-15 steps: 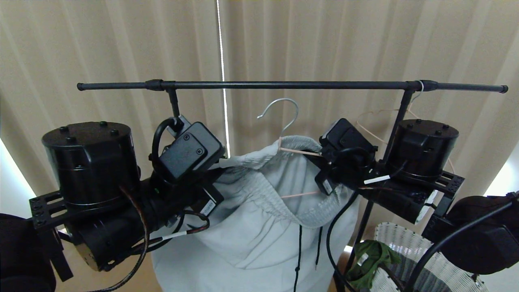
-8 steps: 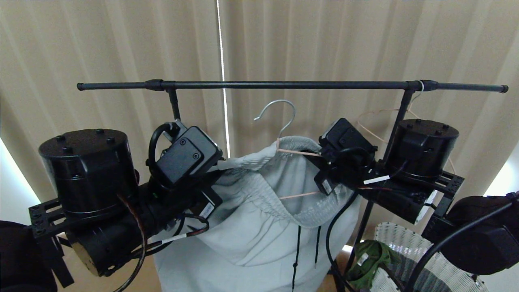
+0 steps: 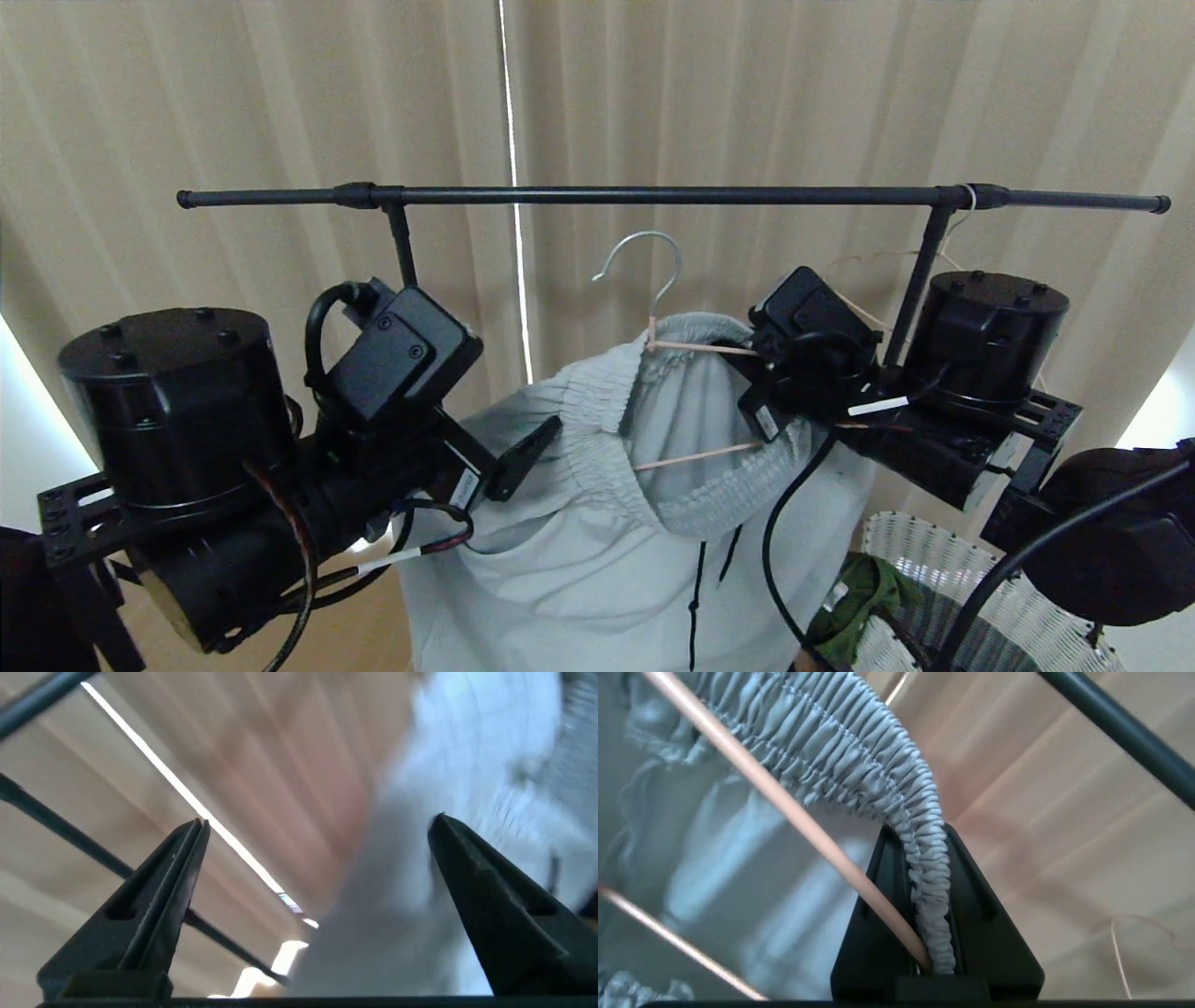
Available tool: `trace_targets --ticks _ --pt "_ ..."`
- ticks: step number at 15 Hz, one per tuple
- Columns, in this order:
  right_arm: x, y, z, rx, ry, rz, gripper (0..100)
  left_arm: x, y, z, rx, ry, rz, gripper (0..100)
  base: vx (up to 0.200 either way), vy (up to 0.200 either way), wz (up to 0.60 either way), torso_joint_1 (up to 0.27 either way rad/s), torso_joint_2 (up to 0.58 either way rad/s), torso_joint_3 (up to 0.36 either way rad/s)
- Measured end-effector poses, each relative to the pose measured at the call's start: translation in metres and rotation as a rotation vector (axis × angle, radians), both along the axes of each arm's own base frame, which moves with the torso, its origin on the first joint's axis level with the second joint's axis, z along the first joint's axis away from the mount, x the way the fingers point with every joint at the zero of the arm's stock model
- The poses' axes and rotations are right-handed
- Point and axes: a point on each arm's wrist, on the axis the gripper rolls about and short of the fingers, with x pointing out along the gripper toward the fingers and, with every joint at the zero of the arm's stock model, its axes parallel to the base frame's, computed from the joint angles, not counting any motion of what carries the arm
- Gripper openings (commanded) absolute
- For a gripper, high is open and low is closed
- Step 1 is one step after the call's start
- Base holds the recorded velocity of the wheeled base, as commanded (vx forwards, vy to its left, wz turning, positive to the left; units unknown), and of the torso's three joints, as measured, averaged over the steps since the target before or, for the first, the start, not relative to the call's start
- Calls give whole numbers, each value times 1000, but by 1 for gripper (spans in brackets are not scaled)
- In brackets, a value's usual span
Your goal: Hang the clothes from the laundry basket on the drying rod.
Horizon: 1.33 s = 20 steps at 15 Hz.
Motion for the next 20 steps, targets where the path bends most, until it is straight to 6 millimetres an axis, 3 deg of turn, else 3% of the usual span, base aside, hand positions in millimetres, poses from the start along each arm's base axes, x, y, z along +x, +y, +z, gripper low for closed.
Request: trace_targets --ticks 5,10,12,20 --pt "5 -15 5 10 -17 -66 0 -35 27 -4 -63 35 -52 100 0 0 0 0 0 0" --pt "4 -17 13 25 -38 -68 0 -62 54 -23 -140 138 -141 100 0 0 0 0 0 0" --pt "3 -18 16 38 -42 -69 0 -59 60 -26 -149 159 -157 100 0 0 0 0 0 0" --pt "-8 -22 48 118 -120 -52 0 -15 74 -51 -107 281 8 100 0 0 0 0 0 0"
